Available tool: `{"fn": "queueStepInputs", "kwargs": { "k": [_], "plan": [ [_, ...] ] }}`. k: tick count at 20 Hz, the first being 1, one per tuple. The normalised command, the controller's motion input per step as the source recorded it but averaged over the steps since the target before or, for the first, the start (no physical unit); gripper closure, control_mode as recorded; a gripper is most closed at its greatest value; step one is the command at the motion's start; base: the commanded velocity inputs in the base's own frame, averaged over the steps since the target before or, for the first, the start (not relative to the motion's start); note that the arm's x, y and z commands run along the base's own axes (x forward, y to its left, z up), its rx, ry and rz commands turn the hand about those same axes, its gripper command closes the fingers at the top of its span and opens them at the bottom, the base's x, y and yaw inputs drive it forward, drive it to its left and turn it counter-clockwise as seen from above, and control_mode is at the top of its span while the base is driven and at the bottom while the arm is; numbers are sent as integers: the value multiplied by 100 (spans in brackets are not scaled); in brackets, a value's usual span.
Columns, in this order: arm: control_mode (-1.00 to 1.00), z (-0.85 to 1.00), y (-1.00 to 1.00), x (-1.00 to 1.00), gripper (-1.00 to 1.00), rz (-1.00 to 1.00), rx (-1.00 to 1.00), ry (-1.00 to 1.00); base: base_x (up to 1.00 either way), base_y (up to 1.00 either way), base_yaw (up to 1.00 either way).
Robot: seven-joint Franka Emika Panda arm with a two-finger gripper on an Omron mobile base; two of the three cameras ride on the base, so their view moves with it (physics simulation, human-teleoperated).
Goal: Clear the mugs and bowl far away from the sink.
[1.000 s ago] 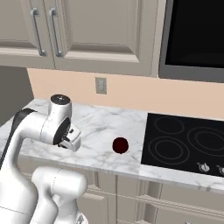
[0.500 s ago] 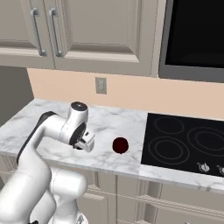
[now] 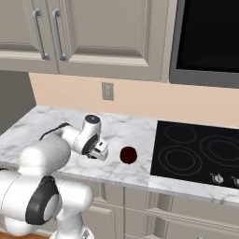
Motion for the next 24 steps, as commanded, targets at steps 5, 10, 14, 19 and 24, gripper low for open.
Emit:
{"fn": "queueStepInputs", "kwargs": {
  "k": [5,10,14,19,24],
  "plan": [
    [-100,-34,0,77,100,10,-3,3,0,0,0],
    [-100,-49,0,60,100,9,-7,2,0,0,0],
    [-100,-69,4,26,100,9,-12,4,0,0,0],
    [-100,-73,13,-14,-100,7,-9,0,0,0,0],
    [-100,-9,-7,-36,-100,0,-1,-2,0,0,0]
  ]
}}
